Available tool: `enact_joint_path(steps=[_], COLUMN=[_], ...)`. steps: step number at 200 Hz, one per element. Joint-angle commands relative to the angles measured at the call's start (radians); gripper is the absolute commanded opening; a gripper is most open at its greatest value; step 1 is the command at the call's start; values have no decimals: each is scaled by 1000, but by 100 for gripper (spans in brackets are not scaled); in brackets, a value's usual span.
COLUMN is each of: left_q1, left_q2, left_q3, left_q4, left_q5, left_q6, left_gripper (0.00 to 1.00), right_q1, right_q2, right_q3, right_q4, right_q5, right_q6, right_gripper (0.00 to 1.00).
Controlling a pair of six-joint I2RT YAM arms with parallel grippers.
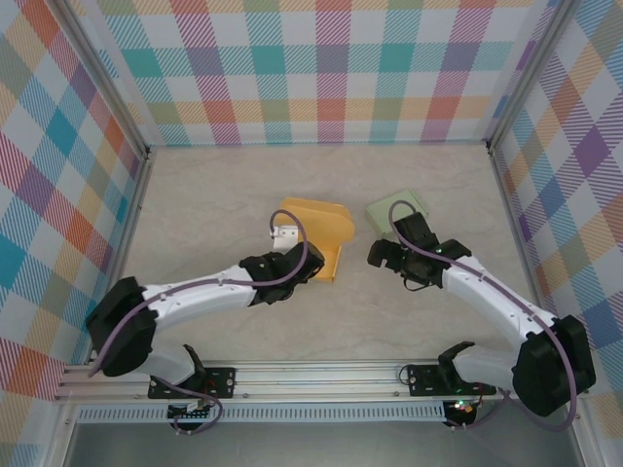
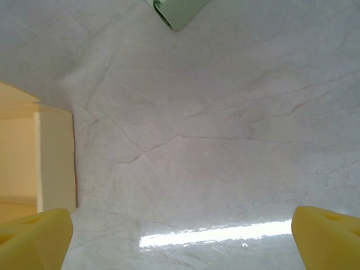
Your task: Fold the paper box
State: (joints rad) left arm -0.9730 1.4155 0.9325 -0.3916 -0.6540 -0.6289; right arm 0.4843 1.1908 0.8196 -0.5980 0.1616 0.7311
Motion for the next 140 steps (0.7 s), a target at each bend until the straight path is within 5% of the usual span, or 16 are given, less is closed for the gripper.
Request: enact_joint_path(steps=[1,27,47,86,140], left_q1=[21,129,265,478,630], left_q2=[-92,-173,-213,-189,42], left_q3=[-27,-61,-94,-138,-71], left_q4=[39,103,203,411,559], left_q5=[-57,2,160,495,888], left_q6=[88,246,371,656,932], left_gripper=[45,69,79,81,81], right_q1=[4,4,3,2,2], right_q2=[-5,-31,-55,-97,-70], right_q3=[38,2,-17,-26,30], right_q4=[33,151,169,204,195], right_q5=[23,-30,-58,-103,-148], right_q6=[22,-126,-169,-235,-302], right_gripper=[100,100,100,100,100])
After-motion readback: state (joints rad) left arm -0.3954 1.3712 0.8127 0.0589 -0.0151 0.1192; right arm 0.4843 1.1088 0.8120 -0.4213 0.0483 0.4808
